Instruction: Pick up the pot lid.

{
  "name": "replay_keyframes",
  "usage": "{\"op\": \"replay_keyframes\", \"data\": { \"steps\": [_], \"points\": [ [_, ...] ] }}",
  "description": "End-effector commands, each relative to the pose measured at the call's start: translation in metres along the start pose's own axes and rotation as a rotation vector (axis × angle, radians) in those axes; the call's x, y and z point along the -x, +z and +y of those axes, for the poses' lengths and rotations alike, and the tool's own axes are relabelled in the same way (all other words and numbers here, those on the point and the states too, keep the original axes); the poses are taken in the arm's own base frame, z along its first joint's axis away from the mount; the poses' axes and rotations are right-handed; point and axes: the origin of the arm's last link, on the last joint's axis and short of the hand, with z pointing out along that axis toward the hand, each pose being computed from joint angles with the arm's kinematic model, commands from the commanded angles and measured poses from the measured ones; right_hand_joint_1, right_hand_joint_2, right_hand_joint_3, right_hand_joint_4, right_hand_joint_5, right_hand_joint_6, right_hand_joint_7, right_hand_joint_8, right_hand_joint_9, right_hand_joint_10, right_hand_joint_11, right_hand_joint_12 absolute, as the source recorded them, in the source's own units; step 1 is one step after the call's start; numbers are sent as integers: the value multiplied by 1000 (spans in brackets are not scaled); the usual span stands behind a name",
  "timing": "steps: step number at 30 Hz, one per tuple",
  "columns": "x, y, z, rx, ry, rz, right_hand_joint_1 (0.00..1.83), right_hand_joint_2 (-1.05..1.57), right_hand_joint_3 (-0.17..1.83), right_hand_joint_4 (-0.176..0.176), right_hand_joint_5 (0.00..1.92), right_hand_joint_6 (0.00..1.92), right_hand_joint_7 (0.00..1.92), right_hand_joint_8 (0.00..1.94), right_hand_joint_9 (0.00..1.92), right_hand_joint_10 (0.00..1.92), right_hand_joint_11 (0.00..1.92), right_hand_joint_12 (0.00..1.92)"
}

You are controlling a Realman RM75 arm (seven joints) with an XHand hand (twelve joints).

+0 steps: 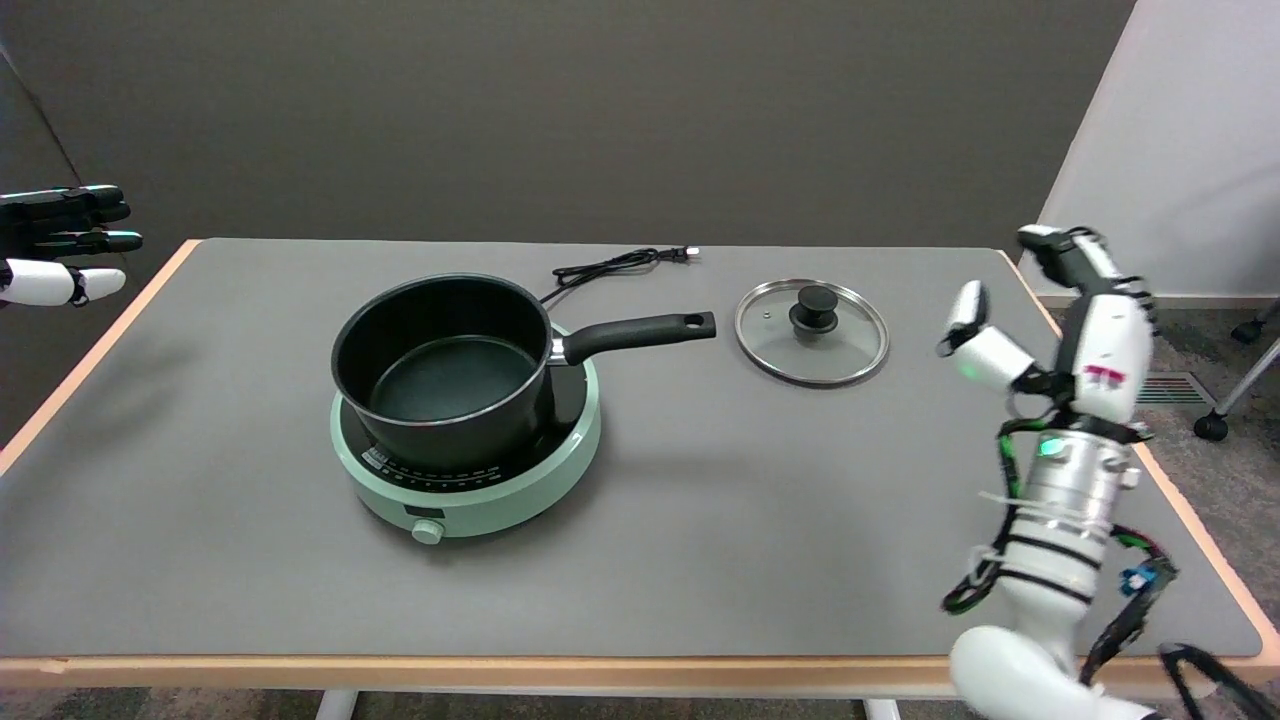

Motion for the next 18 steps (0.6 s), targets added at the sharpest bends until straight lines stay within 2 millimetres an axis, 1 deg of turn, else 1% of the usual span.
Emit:
{"op": "replay_keyframes", "data": {
  "steps": [1,3,6,9,14,18],
  "points": [
    [-65,107,30,-196,224,67,897,530,1051,-176,514,514,514,514,514,514,514,514],
    [-69,114,14,-262,200,57,931,522,1043,-176,457,457,457,457,457,457,457,457],
    [-70,121,-2,-328,152,21,959,484,1061,-176,411,411,411,411,411,411,411,411],
    [-66,125,-16,-394,134,-44,970,460,1073,-176,381,381,381,381,381,381,381,381],
    [-60,126,-23,-434,189,-131,978,442,1073,-176,354,354,354,354,354,354,354,354],
    [-59,124,-24,-450,184,-141,984,408,1097,-176,369,369,369,369,369,369,369,369]
  ]
}}
